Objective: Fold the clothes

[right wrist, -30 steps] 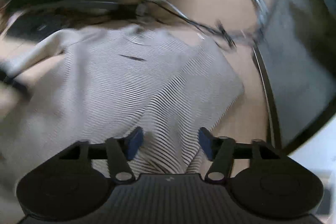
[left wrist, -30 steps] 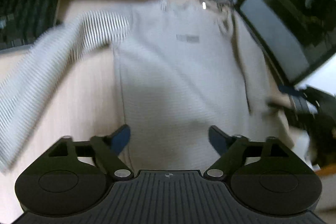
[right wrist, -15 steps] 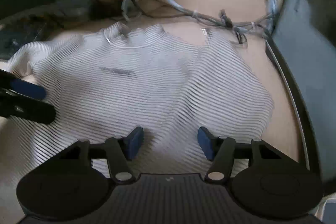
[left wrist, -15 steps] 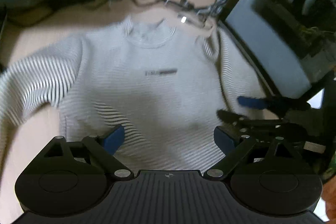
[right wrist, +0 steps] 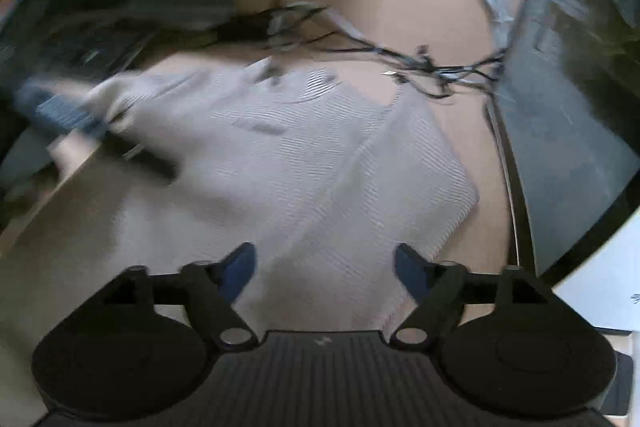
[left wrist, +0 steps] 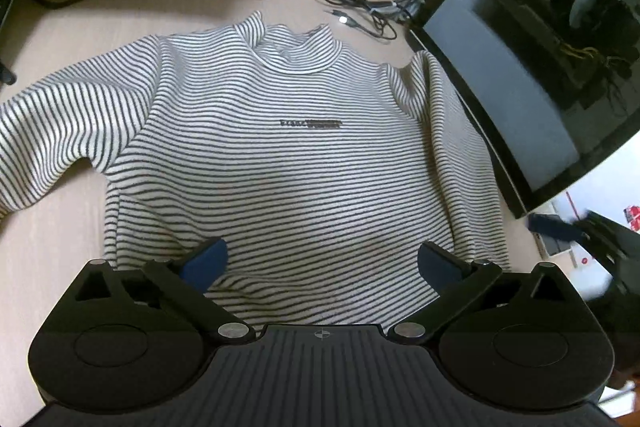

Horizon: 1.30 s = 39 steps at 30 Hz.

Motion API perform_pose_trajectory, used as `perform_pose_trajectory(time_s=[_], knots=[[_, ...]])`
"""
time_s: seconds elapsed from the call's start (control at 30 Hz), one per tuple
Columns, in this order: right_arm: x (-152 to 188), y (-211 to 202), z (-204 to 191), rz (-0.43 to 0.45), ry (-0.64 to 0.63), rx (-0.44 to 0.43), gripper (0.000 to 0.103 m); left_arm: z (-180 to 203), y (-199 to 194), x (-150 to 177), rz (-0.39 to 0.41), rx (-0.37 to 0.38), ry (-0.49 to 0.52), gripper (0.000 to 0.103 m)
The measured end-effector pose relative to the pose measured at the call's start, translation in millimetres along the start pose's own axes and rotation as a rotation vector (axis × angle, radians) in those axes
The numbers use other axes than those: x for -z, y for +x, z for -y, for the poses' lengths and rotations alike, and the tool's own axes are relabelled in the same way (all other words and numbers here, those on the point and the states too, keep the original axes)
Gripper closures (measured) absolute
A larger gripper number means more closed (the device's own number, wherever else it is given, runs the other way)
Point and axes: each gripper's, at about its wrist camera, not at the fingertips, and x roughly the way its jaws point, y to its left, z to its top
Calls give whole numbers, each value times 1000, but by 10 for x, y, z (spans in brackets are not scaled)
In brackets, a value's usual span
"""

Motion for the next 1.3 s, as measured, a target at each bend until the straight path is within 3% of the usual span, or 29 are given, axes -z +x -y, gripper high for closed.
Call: perform_pose_trajectory(time_s=[0.07, 0.13, 0.17, 0.2, 0.23, 0.47, 0.6, 0.7, 0.87, 1.17, 1.3], knots=[[118, -8, -48, -47, -18, 2, 21, 19, 18, 2, 2, -10, 4, 0], [184, 65, -65, -65, -23, 60, 25, 14, 19, -12, 6, -13, -7, 0], [217, 101, -74, -74, -26, 90, 56, 13, -16, -25, 15, -14, -8, 0], [213, 129, -56, -76, -10, 110, 94, 11, -52, -38, 23, -14, -9, 0], [154, 111, -6, -55, 25, 123, 99, 9, -88, -51, 32, -14, -9, 0], [-654, -666, 595, 299, 192, 257, 100, -4, -337, -145, 94, -16, -14, 0], [-1129, -1042, 1032, 477, 355, 245, 100, -11, -481, -195, 128, -17, -16, 0], [-1365, -1111, 1086, 547, 359, 222, 100, -9, -591, -184, 146, -10, -3, 0], [-1589, -863, 915, 536, 375, 86, 99, -40, -723, -148, 177, -14, 1, 0], [-1719, 22, 132, 423, 296, -132, 99, -315, -945, 19, 190, -87, -88, 0], [-1762, 233, -117, 393, 270, -206, 90, -431, -1056, 90, 196, -126, -126, 0]])
